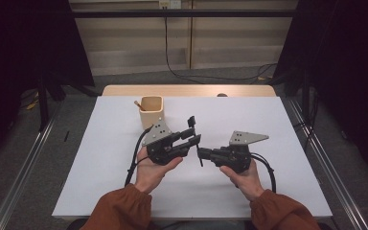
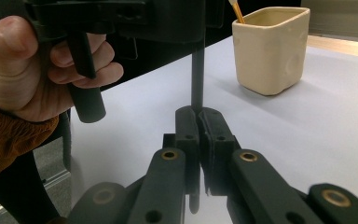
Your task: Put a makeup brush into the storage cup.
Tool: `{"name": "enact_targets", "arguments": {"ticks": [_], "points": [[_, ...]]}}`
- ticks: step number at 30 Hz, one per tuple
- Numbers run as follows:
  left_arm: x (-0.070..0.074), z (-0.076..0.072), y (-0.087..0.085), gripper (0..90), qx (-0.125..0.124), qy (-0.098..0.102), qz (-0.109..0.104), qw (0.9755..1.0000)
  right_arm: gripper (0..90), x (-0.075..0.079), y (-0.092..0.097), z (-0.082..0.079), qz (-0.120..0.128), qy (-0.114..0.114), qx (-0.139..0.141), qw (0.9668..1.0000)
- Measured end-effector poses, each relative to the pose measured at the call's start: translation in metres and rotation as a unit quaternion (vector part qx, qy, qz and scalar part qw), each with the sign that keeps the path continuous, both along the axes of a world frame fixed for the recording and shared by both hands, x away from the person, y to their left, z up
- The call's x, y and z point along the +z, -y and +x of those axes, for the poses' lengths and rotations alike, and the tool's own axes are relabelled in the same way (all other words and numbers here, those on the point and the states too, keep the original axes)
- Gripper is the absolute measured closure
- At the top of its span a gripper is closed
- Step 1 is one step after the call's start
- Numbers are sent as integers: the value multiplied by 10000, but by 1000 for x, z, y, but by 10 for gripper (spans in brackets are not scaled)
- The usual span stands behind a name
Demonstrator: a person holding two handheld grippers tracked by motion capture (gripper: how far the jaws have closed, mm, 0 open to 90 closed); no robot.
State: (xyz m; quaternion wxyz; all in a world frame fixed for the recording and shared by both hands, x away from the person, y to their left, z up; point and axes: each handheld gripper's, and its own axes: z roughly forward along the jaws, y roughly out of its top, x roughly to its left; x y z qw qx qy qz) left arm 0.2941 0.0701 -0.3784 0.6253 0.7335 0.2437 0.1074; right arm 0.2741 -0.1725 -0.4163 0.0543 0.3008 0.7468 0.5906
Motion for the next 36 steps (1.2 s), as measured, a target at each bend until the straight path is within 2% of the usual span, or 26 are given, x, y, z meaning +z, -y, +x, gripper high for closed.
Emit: {"name": "enact_targets", "arguments": {"ticks": [4,7,13,16,20,22,23,25,28,36], "points": [[-1,2,0,740,75,-76,-59,9999,866,-1,0,0,-11,0,15,10000],[-2,2,1,791,35,-111,-54,9999,866,-4,0,0,-42,-41,17,10000],[-2,0,2,818,-85,-132,-71,9999,865,-4,-1,0,-60,-35,30,10000],[-3,-1,0,824,-156,-88,-9,9998,863,-5,-2,-1,-107,-24,63,9999],[-3,-2,-2,838,-215,-123,-57,9997,860,-6,-6,-1,-138,14,115,9998],[-3,-4,0,856,-217,-63,37,9997,859,-6,-6,0,-149,24,115,9998],[-3,-4,1,857,-219,-48,79,9997,900,-6,-6,0,-113,14,129,9999],[-6,-3,1,857,-246,-154,19,9996,900,-5,-4,0,-59,27,134,9999],[-5,-3,2,858,-241,-137,46,9996,897,-4,-1,1,-10,16,105,9999],[-2,-3,1,858,-227,-111,0,9997,799,-4,0,0,-30,52,122,9999]]}}
